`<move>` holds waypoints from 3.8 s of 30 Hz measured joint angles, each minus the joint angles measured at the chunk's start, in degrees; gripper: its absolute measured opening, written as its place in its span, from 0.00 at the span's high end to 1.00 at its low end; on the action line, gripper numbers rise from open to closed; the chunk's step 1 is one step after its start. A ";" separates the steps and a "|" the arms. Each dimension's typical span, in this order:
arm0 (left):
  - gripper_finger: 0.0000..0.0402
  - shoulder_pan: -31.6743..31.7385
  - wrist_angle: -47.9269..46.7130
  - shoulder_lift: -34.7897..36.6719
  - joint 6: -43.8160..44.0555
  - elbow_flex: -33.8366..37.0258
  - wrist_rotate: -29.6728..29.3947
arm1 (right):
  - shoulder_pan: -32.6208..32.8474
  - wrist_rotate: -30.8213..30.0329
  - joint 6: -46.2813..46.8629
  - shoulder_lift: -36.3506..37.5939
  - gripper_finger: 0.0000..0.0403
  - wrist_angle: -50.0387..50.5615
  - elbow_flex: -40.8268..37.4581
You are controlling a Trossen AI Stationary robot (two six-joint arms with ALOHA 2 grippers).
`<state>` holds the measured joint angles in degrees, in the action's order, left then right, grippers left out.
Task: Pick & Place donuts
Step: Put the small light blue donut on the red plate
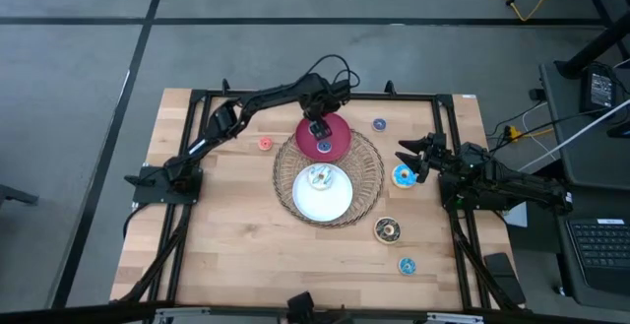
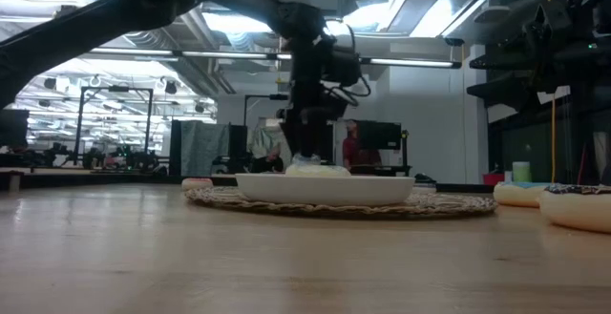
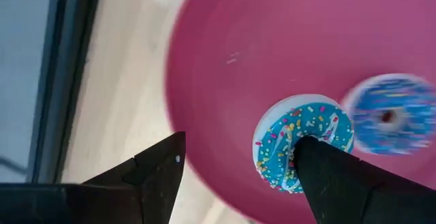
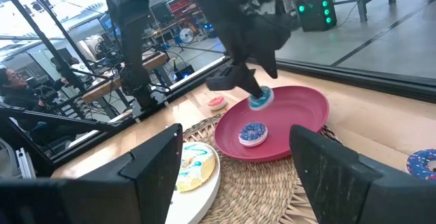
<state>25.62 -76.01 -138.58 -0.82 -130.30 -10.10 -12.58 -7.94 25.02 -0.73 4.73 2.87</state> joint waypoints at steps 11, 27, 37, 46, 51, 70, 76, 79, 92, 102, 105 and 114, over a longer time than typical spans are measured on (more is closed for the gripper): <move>0.35 -5.43 -2.57 0.07 0.00 -3.89 5.34 | 0.00 0.00 0.00 0.00 0.33 0.00 0.00; 0.35 -12.59 -3.13 0.07 3.40 -3.89 10.48 | 0.01 -0.01 0.00 0.00 0.33 0.00 0.00; 0.35 -14.41 -1.74 0.07 9.64 -3.89 11.64 | 0.02 -0.01 6.46 -0.02 0.33 -1.59 0.00; 0.35 -12.46 -1.75 0.07 13.79 -3.89 11.54 | 0.01 -0.19 14.63 -0.27 0.33 -5.05 0.00; 0.35 -10.91 -1.81 0.07 13.73 -4.62 11.51 | 0.02 0.01 28.53 -3.95 0.33 -5.50 0.00; 0.35 -5.87 1.14 3.20 5.54 -4.71 10.19 | -5.10 0.64 32.88 -39.44 0.33 -16.31 15.95; 0.36 -4.12 1.23 5.76 2.11 -4.70 9.62 | -8.84 8.37 33.19 -53.92 0.33 -16.51 25.65; 0.36 -3.22 1.22 7.27 0.49 -4.70 9.58 | -10.33 11.65 33.17 -61.04 0.33 -17.46 30.29; 0.36 0.80 -1.96 11.92 -7.01 -4.70 8.17 | -12.92 19.75 30.13 -80.15 0.33 -17.37 47.97; 0.36 3.47 -2.68 14.15 -9.90 -4.70 8.94 | -14.71 21.65 30.06 -87.93 0.33 -17.81 53.33; 0.36 3.88 -4.09 14.16 -10.36 -4.70 11.32 | -14.69 21.76 30.42 -89.79 0.33 -19.73 54.20; 0.36 3.90 -4.21 14.25 -10.63 -4.22 11.39 | -14.71 22.12 30.34 -91.23 0.33 -20.65 55.21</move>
<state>29.52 -80.23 -124.33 -11.45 -134.52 1.29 -27.29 14.17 55.35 -91.96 -15.92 58.08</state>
